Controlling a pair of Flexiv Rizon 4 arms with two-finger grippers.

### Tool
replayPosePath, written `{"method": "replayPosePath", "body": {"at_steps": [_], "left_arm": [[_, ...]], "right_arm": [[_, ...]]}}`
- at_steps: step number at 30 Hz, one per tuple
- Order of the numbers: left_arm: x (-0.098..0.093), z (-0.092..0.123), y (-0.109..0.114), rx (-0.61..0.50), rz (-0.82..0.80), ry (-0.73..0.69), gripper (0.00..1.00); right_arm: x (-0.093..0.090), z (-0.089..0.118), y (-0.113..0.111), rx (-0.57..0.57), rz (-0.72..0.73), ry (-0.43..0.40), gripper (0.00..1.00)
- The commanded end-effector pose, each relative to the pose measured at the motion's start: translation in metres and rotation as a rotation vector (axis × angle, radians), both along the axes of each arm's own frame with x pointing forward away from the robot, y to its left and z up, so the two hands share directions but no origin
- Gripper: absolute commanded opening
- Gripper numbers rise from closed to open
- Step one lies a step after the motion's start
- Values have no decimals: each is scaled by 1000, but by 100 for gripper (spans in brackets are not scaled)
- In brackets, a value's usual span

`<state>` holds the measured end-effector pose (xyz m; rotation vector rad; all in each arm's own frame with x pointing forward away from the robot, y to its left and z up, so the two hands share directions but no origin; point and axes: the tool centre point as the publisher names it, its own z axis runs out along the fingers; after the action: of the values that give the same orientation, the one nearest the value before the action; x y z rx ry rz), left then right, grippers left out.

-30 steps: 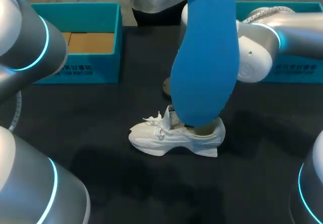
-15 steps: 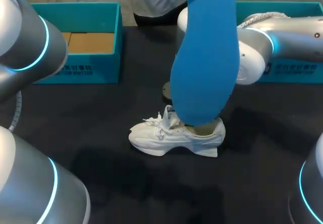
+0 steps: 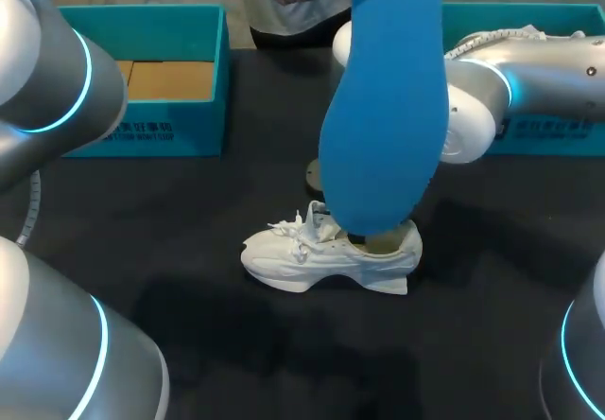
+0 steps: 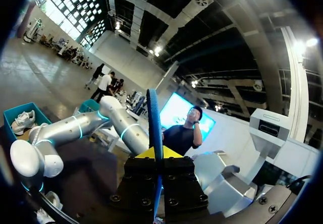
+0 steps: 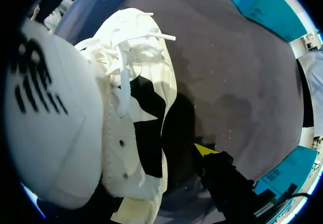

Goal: Take the shoe out of the shoebox, open the shoe tongue, remove and reinsert the insole, then place the shoe into the shoebox

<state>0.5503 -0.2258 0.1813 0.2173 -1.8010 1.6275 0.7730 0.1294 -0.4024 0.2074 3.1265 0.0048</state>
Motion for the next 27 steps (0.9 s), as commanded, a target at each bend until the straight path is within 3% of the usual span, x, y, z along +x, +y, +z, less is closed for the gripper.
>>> {"method": "replayPosePath", "body": {"at_steps": [1, 5, 7, 8, 10, 11, 18, 23, 27], "left_arm": [[-1, -1, 0, 1, 1, 0, 0], [-1, -1, 0, 1, 1, 0, 0], [-1, -1, 0, 1, 1, 0, 0], [-1, -1, 0, 1, 1, 0, 0], [-1, -1, 0, 1, 1, 0, 0], [-1, -1, 0, 1, 1, 0, 0], [-1, -1, 0, 1, 1, 0, 0], [-1, -1, 0, 1, 1, 0, 0], [-1, -1, 0, 1, 1, 0, 0]], "right_arm": [[-3, 11, -2, -6, 0, -16, 64], [-1, 13, -2, -5, 1, -24, 67], [0, 13, -2, -5, 1, -25, 63], [1, 12, -4, -5, -1, -22, 52], [1, 10, -5, -6, -1, -12, 40], [1, 7, -4, -6, 1, -2, 0], [-3, 3, -2, 8, 0, 12, 0], [-6, 15, -3, 7, -8, -3, 0], [-11, 37, -7, -9, -49, -10, 0]]}}
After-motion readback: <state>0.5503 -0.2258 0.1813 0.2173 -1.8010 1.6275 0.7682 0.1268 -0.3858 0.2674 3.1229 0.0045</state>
